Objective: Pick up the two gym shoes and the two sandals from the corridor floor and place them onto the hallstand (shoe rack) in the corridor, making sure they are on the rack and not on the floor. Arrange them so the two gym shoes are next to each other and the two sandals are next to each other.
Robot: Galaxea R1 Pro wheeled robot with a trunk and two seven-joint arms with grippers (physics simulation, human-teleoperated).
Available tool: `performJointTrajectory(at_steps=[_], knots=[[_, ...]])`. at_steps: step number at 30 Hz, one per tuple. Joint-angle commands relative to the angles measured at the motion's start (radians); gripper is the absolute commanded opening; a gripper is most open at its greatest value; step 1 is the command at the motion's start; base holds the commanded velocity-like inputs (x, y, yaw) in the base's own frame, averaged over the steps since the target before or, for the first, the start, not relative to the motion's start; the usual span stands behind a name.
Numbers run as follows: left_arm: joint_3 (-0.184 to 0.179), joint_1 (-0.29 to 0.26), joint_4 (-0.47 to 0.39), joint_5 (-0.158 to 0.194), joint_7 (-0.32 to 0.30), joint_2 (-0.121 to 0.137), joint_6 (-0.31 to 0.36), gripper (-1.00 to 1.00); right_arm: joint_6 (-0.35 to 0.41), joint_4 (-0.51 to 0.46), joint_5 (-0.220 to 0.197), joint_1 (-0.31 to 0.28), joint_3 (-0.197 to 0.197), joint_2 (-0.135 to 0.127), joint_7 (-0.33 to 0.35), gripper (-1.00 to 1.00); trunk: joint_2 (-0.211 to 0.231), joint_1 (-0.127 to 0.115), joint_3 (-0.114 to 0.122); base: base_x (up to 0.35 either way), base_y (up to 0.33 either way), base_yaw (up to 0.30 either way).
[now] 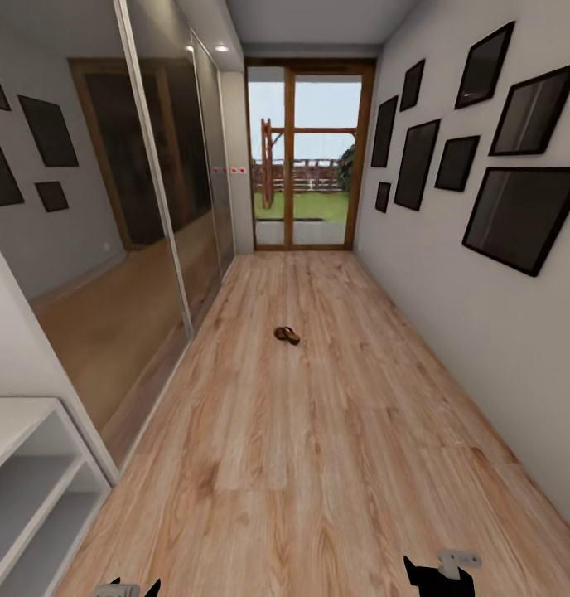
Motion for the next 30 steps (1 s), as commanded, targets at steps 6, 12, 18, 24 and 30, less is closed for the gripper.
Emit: performJointTrajectory(at_steps=[6,12,18,24,30], knots=[[0.008,-0.001,0.001,-0.001,-0.01,-0.001,0.0,1.0,-0.002,0.001,-0.011,0.0,0.0,0.0,0.009,1.0,0.0,0.0,-0.001,0.307,-0.144,0.0],[0.008,-0.001,0.001,-0.001,-0.01,0.0,0.0,1.0,-0.002,0.001,-0.011,-0.001,0.0,0.0,0.009,1.0,0.0,0.0,-0.001,0.307,-0.144,0.0],[0.009,-0.001,0.001,-0.001,-0.01,0.0,0.0,1.0,-0.002,0.001,-0.011,0.0,0.0,0.0,0.009,1.0,0.0,0.0,-0.001,0.306,-0.144,0.0],[0.008,-0.001,0.001,-0.001,-0.01,-0.001,0.0,1.0,-0.002,0.001,-0.01,-0.001,0.0,0.0,0.009,1.0,0.0,0.0,-0.001,0.306,-0.144,0.0],[0.008,-0.001,0.001,-0.001,-0.01,0.0,0.0,1.0,-0.002,0.001,-0.011,-0.001,0.0,0.0,0.009,1.0,0.0,0.0,-0.001,0.305,-0.147,0.0]])
